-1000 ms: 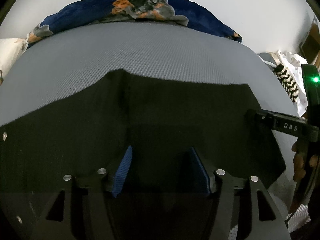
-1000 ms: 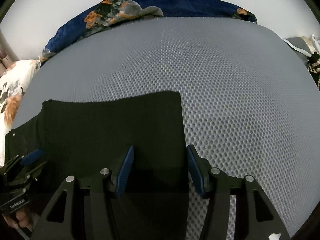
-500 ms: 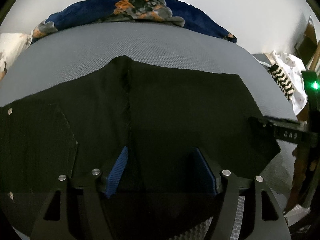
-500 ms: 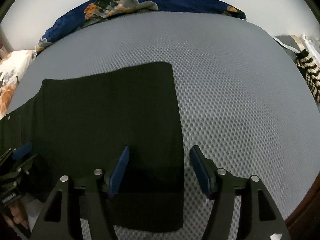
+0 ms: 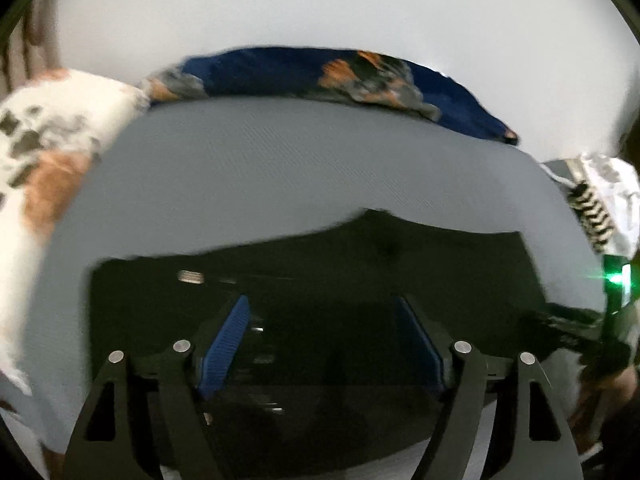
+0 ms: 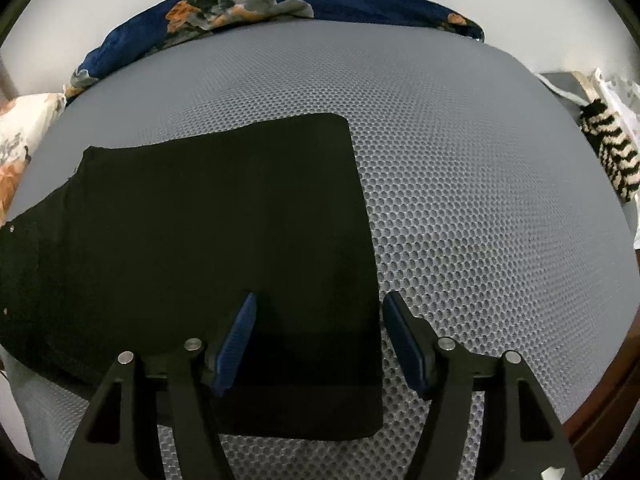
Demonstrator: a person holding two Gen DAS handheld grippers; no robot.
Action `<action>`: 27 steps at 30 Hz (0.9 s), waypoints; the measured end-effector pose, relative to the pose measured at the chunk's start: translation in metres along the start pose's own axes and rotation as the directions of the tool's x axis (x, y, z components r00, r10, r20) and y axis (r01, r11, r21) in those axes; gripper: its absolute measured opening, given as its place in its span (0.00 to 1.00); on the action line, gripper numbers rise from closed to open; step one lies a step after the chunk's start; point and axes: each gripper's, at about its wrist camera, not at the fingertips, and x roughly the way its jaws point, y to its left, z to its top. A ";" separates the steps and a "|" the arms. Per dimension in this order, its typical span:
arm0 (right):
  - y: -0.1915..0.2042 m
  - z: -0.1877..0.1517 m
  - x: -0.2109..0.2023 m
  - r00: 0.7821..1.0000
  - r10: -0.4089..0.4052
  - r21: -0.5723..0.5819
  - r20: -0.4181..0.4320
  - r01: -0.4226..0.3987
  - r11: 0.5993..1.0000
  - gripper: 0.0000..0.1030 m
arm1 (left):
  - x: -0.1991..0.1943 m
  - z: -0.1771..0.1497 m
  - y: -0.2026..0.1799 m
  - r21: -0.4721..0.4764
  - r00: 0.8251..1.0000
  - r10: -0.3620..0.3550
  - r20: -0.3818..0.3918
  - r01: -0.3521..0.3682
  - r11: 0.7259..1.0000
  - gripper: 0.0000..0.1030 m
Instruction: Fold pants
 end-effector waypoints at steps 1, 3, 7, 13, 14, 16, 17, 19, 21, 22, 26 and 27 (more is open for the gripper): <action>0.003 0.001 -0.002 1.000 -0.006 -0.013 0.005 0.006 1.000 0.61 | -0.005 -0.001 0.010 0.000 1.000 0.018 0.006 -0.018 1.000 0.74; 0.008 0.002 -0.005 1.000 -0.024 -0.030 0.013 0.024 0.999 0.62 | -0.012 -0.006 0.032 -0.016 0.999 0.040 0.006 -0.040 0.999 0.75; 0.022 0.007 -0.020 0.994 -0.082 -0.066 0.076 0.087 0.994 0.62 | -0.020 -0.018 0.074 -0.091 0.998 0.061 -0.008 -0.062 0.994 0.77; 0.053 0.018 -0.029 0.992 -0.076 -0.113 0.102 0.087 0.990 0.62 | -0.028 -0.035 0.115 -0.143 0.982 0.189 0.000 -0.187 0.972 0.77; 0.058 0.019 -0.028 0.992 -0.073 -0.118 0.100 0.085 0.989 0.62 | -0.029 -0.037 0.119 -0.145 0.980 0.199 0.006 -0.196 0.970 0.77; 0.070 0.022 -0.026 0.994 -0.061 -0.134 0.092 0.073 0.988 0.62 | -0.032 -0.041 0.128 -0.146 0.978 0.207 0.014 -0.203 0.968 0.77; 0.075 0.022 -0.025 0.995 -0.057 -0.139 0.086 0.069 0.988 0.62 | -0.033 -0.041 0.131 -0.145 0.977 0.211 0.016 -0.206 0.968 0.77; 0.088 0.023 -0.021 0.996 -0.044 -0.153 0.072 0.055 0.987 0.62 | -0.036 -0.042 0.140 -0.154 0.979 0.203 0.021 -0.197 0.968 0.77; 0.097 0.022 -0.020 0.997 -0.037 -0.163 0.065 0.047 0.985 0.62 | -0.039 -0.044 0.147 -0.159 0.983 0.180 0.029 -0.174 0.972 0.77; 0.104 0.022 -0.018 0.998 -0.030 -0.172 0.055 0.039 0.984 0.62 | -0.040 -0.045 0.151 -0.163 0.985 0.171 0.028 -0.164 0.973 0.77; 0.123 0.019 -0.010 1.000 0.000 -0.188 0.016 0.003 0.982 0.62 | -0.038 -0.045 0.165 -0.183 0.990 0.142 0.016 -0.136 0.974 0.78; 0.128 0.018 -0.007 1.000 0.013 -0.193 0.001 -0.012 0.981 0.62 | -0.037 -0.045 0.168 -0.190 0.991 0.135 0.013 -0.130 0.973 0.78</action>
